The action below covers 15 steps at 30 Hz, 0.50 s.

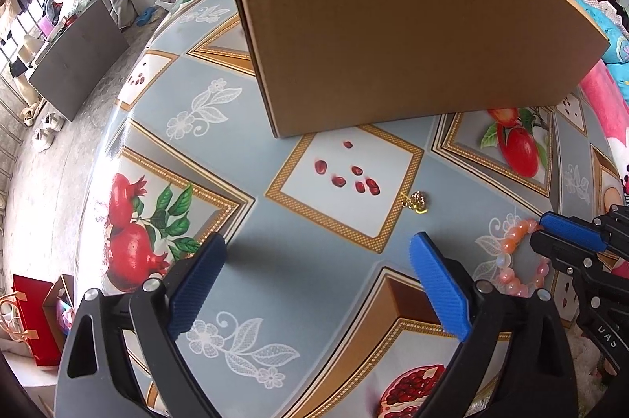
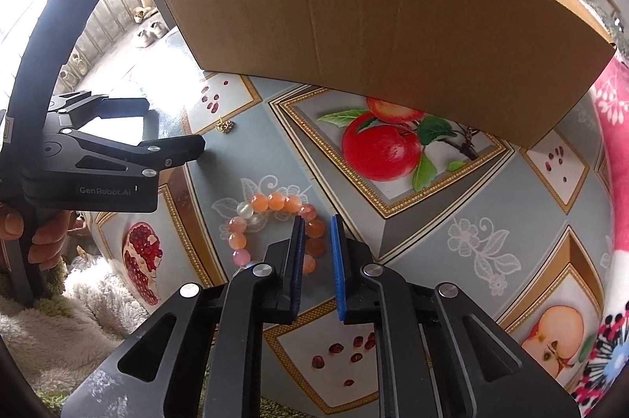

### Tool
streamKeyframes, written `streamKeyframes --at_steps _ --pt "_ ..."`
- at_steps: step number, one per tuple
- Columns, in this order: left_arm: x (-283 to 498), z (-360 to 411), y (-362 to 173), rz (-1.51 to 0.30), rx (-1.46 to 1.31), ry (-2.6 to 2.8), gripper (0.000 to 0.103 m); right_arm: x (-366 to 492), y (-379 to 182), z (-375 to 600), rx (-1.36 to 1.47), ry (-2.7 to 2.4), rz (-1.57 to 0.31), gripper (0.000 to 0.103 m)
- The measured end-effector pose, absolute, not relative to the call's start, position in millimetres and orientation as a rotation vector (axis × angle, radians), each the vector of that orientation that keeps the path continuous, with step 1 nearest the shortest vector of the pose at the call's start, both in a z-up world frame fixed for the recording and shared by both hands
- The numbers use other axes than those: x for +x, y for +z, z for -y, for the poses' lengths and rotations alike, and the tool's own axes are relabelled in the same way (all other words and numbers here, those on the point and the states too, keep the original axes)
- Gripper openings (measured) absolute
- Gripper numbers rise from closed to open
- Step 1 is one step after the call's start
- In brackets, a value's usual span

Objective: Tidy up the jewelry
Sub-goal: 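Move the right gripper to the orange bead bracelet while the left gripper approaches a gold charm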

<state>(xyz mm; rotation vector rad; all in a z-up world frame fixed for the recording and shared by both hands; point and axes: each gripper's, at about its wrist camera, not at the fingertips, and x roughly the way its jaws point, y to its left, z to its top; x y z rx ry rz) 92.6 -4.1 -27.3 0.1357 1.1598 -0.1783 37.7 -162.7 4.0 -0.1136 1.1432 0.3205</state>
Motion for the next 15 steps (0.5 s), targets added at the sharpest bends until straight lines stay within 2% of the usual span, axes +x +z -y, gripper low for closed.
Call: streamKeyframes --at_steps 15 --pt "91.9 3.6 -29.2 -1.153 0.141 -0.180 0.097 43.3 9.4 201.1 -0.124 0.198 -1.123 0.008"
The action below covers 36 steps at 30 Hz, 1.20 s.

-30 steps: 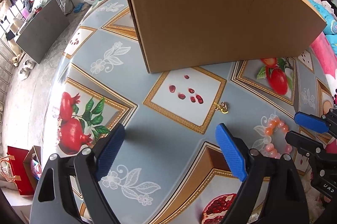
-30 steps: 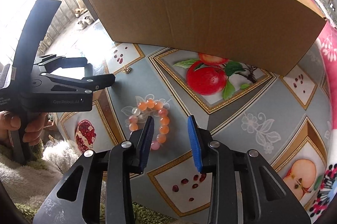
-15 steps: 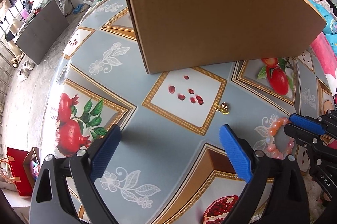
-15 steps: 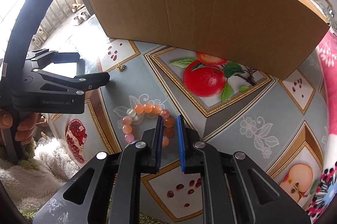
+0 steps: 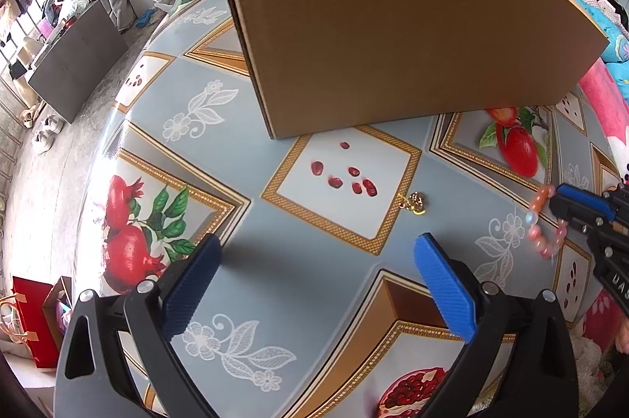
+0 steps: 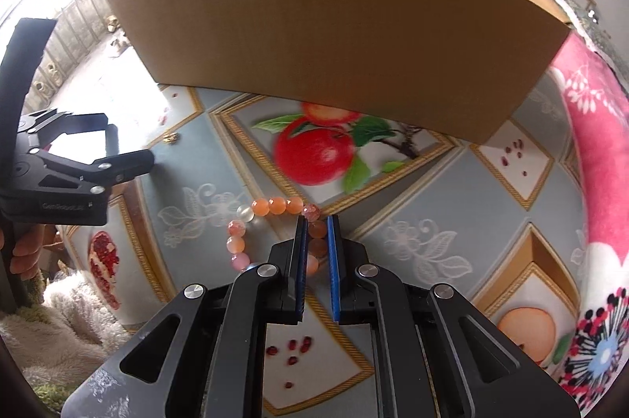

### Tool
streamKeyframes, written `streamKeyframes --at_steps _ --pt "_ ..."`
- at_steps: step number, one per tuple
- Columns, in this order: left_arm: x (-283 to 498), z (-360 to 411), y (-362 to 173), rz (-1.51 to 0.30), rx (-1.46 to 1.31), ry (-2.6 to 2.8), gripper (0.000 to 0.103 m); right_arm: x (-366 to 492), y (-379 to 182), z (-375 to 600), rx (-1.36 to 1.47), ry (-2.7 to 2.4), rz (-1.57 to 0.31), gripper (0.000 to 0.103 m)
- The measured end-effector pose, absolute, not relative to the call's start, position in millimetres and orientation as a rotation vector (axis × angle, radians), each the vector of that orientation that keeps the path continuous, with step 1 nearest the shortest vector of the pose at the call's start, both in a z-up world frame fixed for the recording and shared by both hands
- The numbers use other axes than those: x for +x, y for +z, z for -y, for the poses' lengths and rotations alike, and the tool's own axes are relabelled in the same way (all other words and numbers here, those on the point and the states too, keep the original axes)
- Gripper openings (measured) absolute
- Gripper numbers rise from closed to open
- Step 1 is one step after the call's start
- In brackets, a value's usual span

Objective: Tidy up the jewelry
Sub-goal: 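Move the right gripper to the orange bead bracelet while the left gripper approaches a gold charm, then close the right gripper on the orange bead bracelet while the left gripper grasps the gold charm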

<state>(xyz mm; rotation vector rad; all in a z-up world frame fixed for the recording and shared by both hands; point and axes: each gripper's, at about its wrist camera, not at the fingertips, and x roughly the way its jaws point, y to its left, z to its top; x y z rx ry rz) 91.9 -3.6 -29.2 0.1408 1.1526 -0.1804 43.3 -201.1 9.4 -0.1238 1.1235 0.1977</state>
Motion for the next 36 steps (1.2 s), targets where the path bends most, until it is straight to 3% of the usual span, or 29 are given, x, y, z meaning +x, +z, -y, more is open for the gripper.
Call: streamKeyframes --at_steps 31,36 --pt "80.2 3.6 -29.3 -1.099 0.142 -0.189 0.098 42.9 2.2 238.4 -0.063 0.111 -1.094 0.009" --pt "75.0 8.9 -16.1 -1.028 0.118 -0.254 0.093 43.3 2.4 242.0 -0.055 0.113 -1.093 0.009"
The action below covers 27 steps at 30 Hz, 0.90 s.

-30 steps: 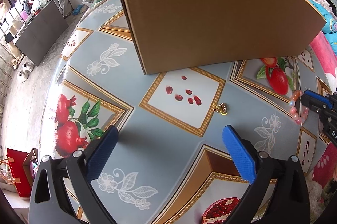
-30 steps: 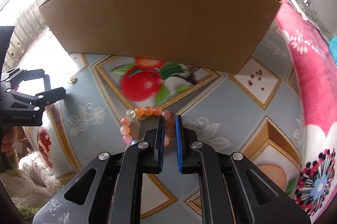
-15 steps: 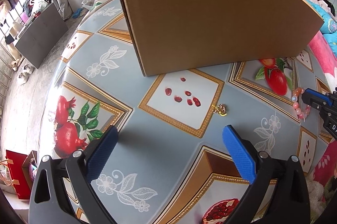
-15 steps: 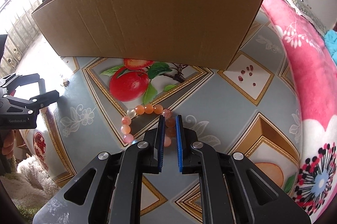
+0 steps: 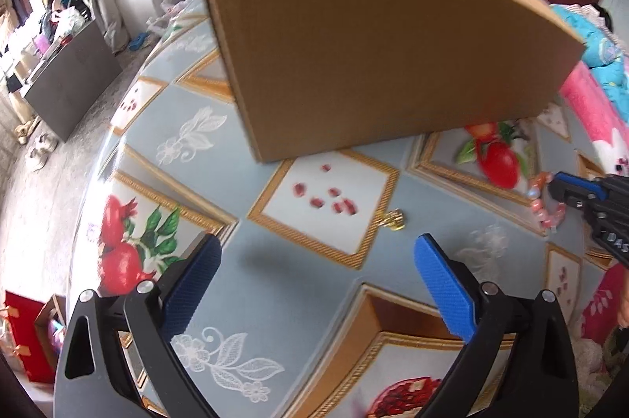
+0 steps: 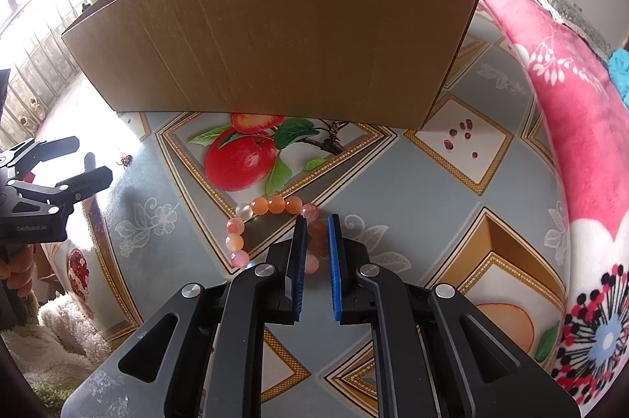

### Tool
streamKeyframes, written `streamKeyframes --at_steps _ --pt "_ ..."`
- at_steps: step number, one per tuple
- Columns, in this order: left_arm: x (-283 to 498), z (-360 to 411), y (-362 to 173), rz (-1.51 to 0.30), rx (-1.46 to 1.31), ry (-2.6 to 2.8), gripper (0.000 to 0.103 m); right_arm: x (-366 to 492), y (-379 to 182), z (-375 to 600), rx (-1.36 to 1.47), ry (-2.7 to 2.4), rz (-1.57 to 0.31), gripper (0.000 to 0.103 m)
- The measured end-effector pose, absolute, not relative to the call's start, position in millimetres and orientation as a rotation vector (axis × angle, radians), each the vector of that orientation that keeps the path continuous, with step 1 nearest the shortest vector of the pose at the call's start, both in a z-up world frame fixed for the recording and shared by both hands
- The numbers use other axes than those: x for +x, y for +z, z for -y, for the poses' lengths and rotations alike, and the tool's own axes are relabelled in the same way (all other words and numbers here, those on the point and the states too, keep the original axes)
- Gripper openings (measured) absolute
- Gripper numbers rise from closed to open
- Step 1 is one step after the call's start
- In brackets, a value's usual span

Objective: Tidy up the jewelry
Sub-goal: 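Close the right gripper on the orange bead bracelet while the left gripper grasps the gold charm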

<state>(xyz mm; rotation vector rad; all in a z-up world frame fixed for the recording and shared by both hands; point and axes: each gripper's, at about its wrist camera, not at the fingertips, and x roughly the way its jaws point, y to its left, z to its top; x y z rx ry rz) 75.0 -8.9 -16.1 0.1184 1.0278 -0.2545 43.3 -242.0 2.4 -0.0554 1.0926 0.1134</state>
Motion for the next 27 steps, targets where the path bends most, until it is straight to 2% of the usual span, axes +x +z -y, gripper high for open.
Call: streamKeyframes --at_steps 3,8,17,27 --pt "71.8 15.0 -9.5 -0.993 0.104 -0.305 0.084 44.3 1.7 243.0 -0.053 0.112 -1.091 0.009" --pt "74.0 22.3 -8.6 -0.986 0.060 -0.367 0.057 45.6 1.4 243.7 -0.053 0.113 -1.091 0.009" --pt "77.8 26.6 -14.0 -1.000 0.027 -0.420 0.021 45.8 0.1 243.2 -0.053 0.111 -1.092 0.009" --pt "75.9 33.0 -17.1 -0.987 0.103 -0.416 0.017 45.6 0.0 243.9 -0.053 0.112 -1.091 0.009"
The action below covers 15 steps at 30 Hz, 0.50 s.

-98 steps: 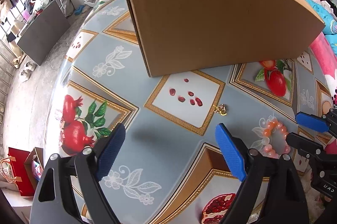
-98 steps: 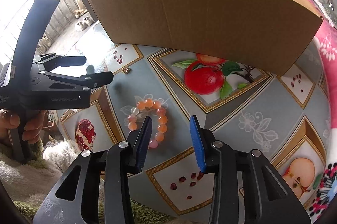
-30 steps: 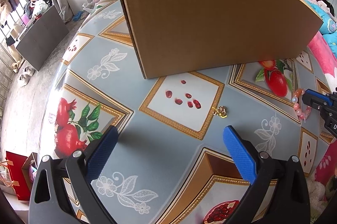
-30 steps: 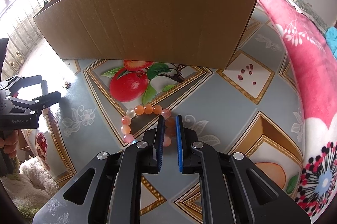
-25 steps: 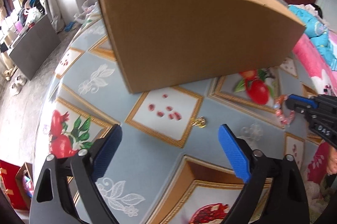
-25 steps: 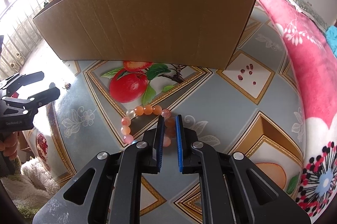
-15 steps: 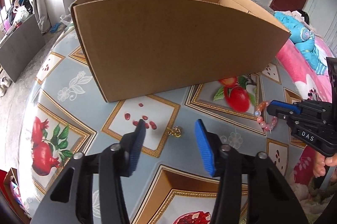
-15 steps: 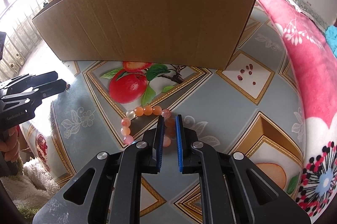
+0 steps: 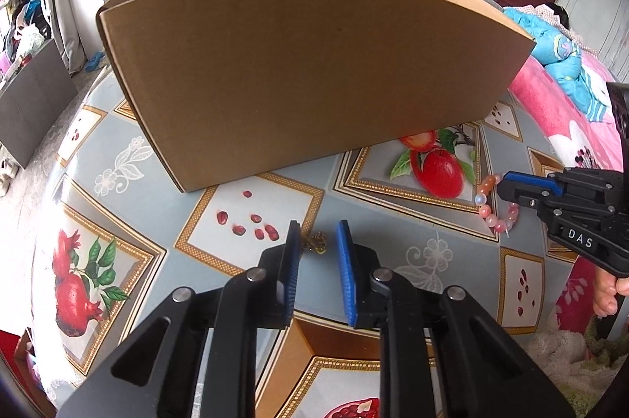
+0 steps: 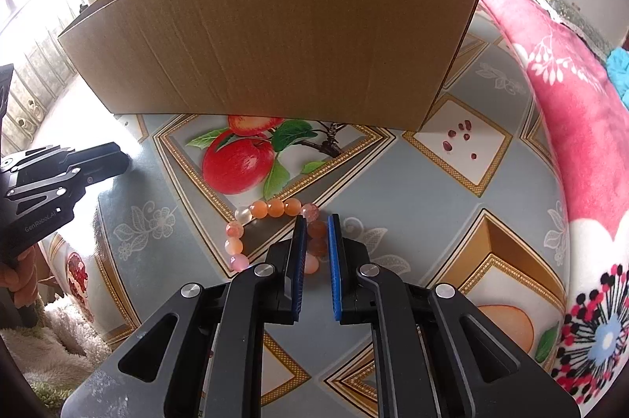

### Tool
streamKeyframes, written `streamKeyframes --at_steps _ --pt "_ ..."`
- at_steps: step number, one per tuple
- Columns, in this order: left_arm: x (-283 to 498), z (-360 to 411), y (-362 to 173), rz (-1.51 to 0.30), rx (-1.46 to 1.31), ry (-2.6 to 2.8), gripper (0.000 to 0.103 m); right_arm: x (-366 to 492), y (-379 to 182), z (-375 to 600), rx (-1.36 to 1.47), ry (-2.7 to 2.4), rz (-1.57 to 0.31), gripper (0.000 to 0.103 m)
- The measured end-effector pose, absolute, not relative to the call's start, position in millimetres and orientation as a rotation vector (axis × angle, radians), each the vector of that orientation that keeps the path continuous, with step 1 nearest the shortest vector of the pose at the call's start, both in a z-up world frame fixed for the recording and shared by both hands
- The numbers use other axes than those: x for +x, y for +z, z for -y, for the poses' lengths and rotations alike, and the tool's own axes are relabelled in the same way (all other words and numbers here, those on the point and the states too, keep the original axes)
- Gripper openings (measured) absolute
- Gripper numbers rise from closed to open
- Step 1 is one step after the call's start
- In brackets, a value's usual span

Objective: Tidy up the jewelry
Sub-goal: 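Close the right gripper on the orange bead bracelet while the left gripper grasps the gold charm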

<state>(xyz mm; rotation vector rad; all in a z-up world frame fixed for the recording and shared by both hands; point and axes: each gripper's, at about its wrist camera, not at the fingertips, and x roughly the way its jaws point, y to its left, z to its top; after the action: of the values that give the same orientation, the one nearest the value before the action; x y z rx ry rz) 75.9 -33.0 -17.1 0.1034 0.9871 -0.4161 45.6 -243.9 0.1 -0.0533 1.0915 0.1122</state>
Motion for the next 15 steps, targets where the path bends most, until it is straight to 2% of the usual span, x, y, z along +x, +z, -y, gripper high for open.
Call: streamKeyframes --at_steps 8,15 --pt "76.1 42.5 -20.4 -0.970 0.156 -0.385 0.005 45.6 0.0 243.9 -0.054 0.113 -1.091 0.009" --pt "76.0 42.3 -21.2 -0.967 0.160 -0.388 0.004 46.5 -0.2 243.9 -0.054 0.113 -1.091 0.009"
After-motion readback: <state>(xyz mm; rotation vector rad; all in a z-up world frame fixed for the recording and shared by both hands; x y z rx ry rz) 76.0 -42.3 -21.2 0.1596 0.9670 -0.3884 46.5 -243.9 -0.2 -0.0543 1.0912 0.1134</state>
